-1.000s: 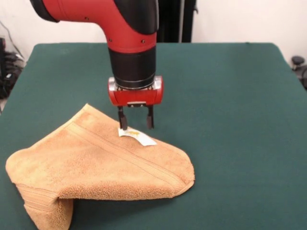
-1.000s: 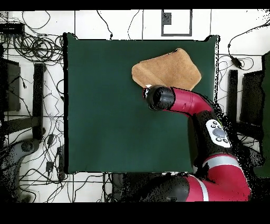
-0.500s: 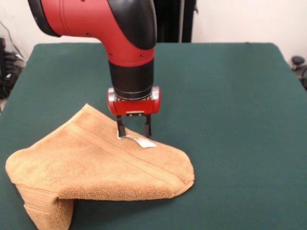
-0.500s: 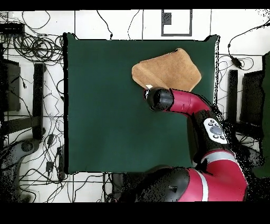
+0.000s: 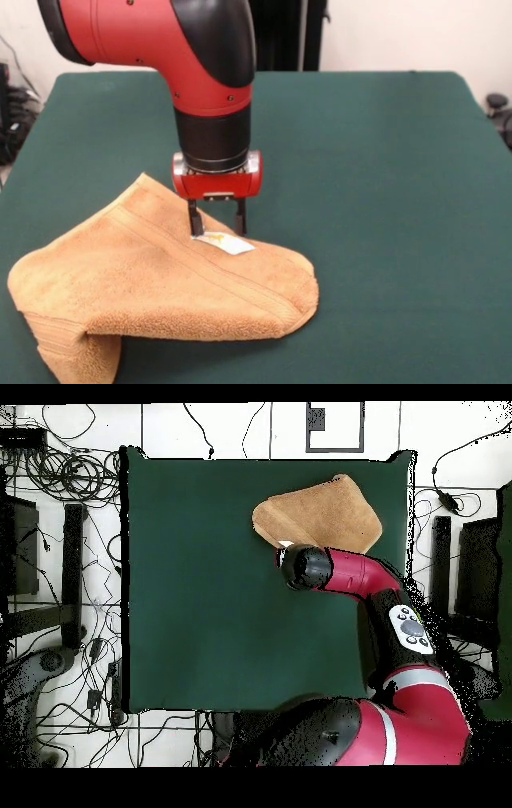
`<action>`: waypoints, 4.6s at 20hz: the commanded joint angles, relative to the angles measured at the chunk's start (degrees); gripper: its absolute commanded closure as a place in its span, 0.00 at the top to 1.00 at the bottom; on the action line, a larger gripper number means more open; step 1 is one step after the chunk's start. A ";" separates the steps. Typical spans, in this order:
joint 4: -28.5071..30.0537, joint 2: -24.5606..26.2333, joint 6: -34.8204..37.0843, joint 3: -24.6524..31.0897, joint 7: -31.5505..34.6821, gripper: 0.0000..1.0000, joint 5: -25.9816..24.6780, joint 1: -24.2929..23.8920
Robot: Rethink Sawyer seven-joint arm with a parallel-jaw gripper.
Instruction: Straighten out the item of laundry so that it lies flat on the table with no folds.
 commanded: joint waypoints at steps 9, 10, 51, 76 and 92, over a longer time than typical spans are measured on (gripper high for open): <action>-3.76 8.66 -4.47 3.86 -2.31 1.00 -5.43 -0.35; -3.54 8.66 -4.51 3.52 -1.30 1.00 -4.96 -0.20; 2.41 -1.04 10.78 1.89 3.87 0.00 0.33 2.10; 3.51 -2.82 14.30 2.00 5.17 0.00 2.14 1.95; 6.61 -8.95 21.27 -0.84 9.72 0.00 5.35 5.39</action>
